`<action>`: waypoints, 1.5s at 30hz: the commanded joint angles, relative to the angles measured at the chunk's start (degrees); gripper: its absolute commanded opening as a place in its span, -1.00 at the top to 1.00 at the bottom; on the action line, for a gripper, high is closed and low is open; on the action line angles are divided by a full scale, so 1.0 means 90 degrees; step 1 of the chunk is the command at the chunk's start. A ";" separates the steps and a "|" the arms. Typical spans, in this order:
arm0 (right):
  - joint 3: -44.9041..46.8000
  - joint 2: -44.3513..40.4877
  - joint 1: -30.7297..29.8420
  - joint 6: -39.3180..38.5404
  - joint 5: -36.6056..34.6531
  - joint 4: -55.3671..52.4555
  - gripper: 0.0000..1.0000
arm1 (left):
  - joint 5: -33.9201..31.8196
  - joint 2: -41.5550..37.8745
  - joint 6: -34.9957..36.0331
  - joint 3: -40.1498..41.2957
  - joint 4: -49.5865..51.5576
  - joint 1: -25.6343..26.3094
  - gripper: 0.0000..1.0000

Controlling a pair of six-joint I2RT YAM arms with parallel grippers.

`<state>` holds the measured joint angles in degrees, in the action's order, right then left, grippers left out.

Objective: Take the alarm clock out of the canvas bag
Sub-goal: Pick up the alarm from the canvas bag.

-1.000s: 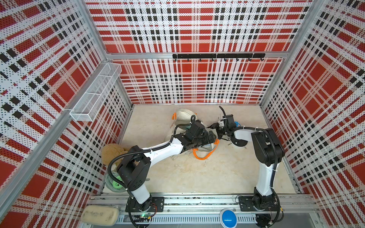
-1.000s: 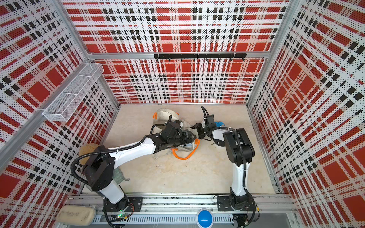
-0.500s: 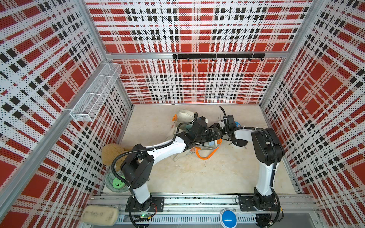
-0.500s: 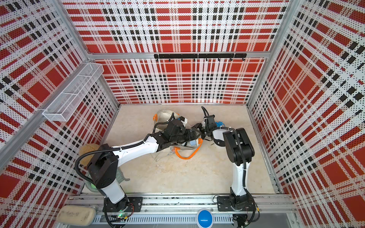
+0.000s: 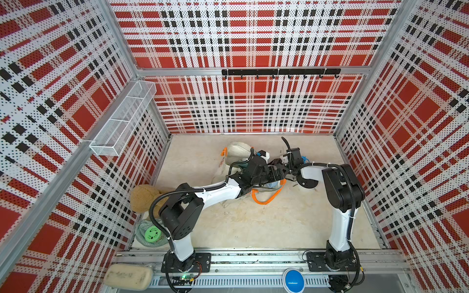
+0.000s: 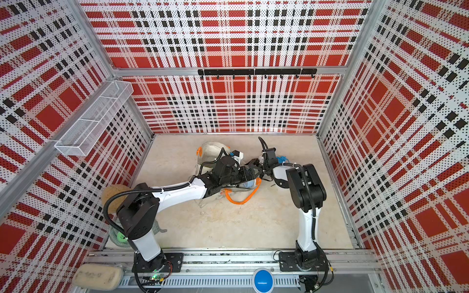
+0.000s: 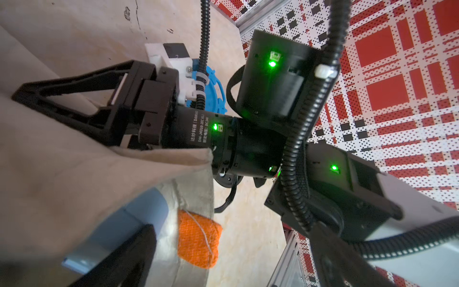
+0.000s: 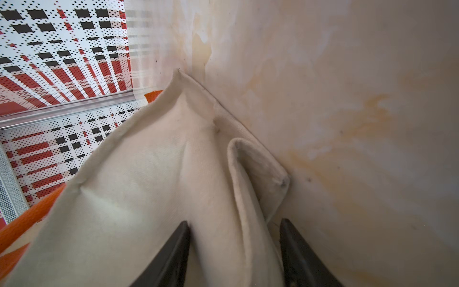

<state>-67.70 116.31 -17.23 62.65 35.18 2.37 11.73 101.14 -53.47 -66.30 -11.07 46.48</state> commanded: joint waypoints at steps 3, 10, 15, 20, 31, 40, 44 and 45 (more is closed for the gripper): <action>0.0098 0.0328 -0.0268 -0.0170 0.0457 -0.0805 -0.13 | -0.0523 -0.0529 0.0377 0.0238 0.1026 -0.0190 -0.99; 0.0110 0.0266 -0.0272 -0.0250 0.0533 -0.0816 -0.11 | -0.1282 -0.1297 0.0551 0.0470 0.2437 -0.0232 -0.99; 0.0071 0.0280 -0.0273 -0.0292 0.0554 -0.0809 -0.11 | -0.1464 -0.1407 0.0388 0.0494 0.2949 -0.0164 -0.99; 0.0043 0.0290 -0.0282 -0.0359 0.0519 -0.0878 -0.11 | -0.1272 -0.1123 0.0130 0.0319 0.2844 -0.0130 -1.00; -0.0026 0.0285 -0.0350 -0.0379 0.0497 -0.0849 -0.10 | -0.1251 -0.0138 -0.0129 -0.0768 0.3734 0.0119 -0.85; 0.0021 0.0185 -0.0370 -0.0358 0.0522 -0.0740 -0.10 | -0.1589 0.0212 -0.0238 -0.1065 0.4347 0.0129 -0.51; 0.0058 0.0170 -0.0370 -0.0330 0.0537 -0.0683 -0.11 | -0.1791 0.0237 -0.0168 -0.1148 0.4721 0.0146 -0.34; 0.0068 0.0165 -0.0370 -0.0313 0.0535 -0.0666 -0.10 | -0.1860 0.0231 -0.0153 -0.1152 0.4813 0.0154 -0.31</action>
<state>-68.31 116.51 -18.44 60.80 39.20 -0.12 -1.43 101.84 -55.00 -75.66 26.37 47.62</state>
